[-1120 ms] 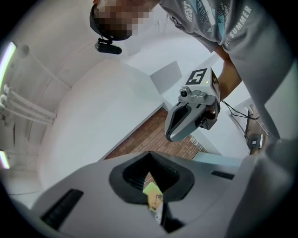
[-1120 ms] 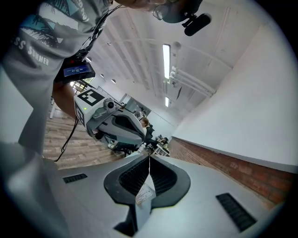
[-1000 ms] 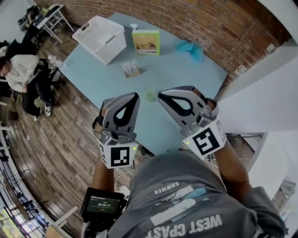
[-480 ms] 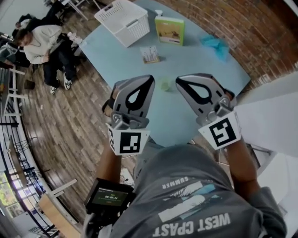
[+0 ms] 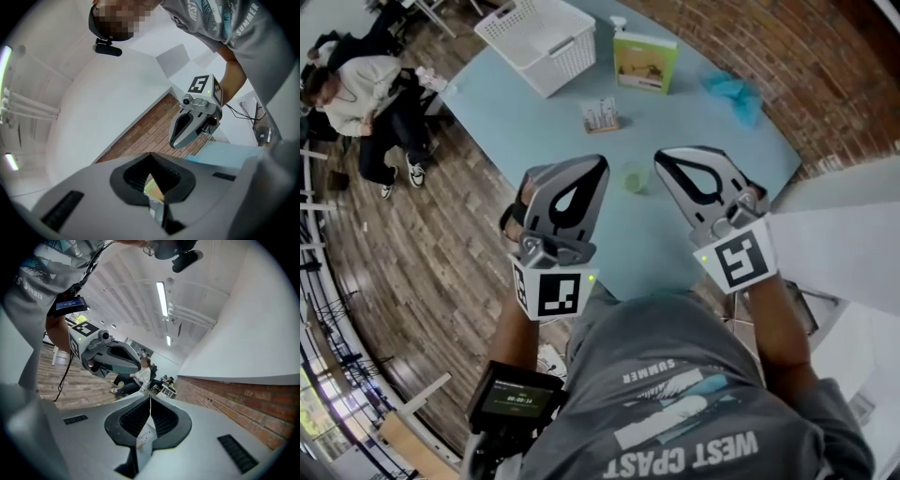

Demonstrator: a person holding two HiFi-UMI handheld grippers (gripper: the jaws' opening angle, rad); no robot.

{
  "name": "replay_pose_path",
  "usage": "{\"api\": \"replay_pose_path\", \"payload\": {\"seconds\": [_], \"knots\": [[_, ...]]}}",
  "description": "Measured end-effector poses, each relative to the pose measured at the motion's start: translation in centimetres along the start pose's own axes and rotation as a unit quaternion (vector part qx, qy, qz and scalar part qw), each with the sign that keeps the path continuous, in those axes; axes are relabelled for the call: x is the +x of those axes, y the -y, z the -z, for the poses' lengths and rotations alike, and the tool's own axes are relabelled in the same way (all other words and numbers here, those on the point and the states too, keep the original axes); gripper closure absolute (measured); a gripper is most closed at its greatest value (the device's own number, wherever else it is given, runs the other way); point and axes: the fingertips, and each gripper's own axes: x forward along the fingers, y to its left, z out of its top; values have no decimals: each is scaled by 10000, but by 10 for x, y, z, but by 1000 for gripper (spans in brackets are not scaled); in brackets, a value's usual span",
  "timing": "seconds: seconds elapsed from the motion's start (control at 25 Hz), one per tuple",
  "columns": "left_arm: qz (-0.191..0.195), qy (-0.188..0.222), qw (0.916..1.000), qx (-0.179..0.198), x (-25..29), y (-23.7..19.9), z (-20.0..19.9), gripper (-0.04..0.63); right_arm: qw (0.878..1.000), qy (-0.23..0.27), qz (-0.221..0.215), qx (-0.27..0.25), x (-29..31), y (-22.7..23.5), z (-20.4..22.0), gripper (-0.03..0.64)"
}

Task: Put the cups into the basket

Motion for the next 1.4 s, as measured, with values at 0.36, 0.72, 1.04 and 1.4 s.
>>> {"api": "replay_pose_path", "payload": {"seconds": [0.36, 0.72, 1.04, 1.4], "knots": [[232, -171, 9991, -302, 18, -18, 66, 595, 9916, -955, -379, 780, 79, -7, 72, 598], [460, -240, 9958, -753, 31, -9, 110, 595, 9673, -2042, -994, 1127, 124, -44, 162, 520], [515, -345, 9934, -966, 44, -4, 142, 595, 9333, -2899, -1760, 1177, 133, -84, 231, 520], [385, -461, 9923, -1087, 58, -12, 170, 595, 8994, -3533, -2379, 977, 130, -116, 280, 520]]}}
